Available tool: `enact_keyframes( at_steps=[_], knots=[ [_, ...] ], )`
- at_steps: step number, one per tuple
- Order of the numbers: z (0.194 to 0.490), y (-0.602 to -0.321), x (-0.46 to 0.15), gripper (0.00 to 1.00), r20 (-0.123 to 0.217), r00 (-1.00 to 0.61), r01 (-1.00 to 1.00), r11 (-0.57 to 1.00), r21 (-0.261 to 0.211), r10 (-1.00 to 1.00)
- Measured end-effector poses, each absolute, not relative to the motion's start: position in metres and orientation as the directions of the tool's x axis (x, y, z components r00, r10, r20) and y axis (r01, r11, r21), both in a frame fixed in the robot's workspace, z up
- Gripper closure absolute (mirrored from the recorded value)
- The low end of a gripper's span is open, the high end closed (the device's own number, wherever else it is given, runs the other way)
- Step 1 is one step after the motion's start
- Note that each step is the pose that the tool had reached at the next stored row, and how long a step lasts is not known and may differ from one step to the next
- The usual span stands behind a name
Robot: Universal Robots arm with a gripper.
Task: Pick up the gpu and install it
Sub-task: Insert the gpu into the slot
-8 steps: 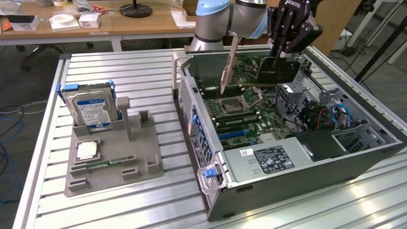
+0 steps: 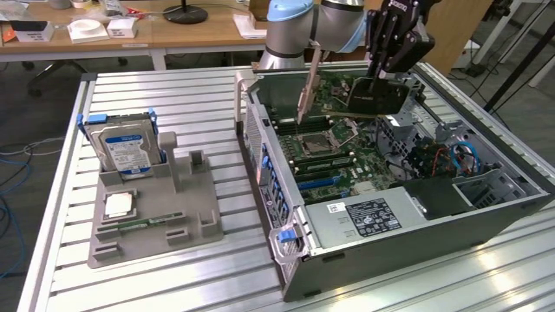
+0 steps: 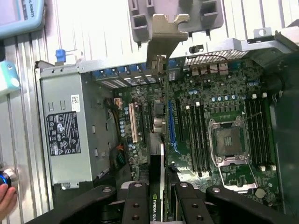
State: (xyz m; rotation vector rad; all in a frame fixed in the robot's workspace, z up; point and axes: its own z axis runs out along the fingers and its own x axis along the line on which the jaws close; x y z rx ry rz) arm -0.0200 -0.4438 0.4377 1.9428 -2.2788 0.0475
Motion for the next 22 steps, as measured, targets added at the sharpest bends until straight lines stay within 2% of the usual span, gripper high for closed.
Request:
enact_keyframes(
  at_steps=[8,22],
  knots=[
    [0.4367,-0.4437,-0.0201,0.74,0.132,-0.209,-0.973,0.219,0.070,-0.969],
    [0.4338,-0.4438,-0.0200,0.74,0.131,-0.209,-0.973,0.220,0.070,-0.969]
  ],
)
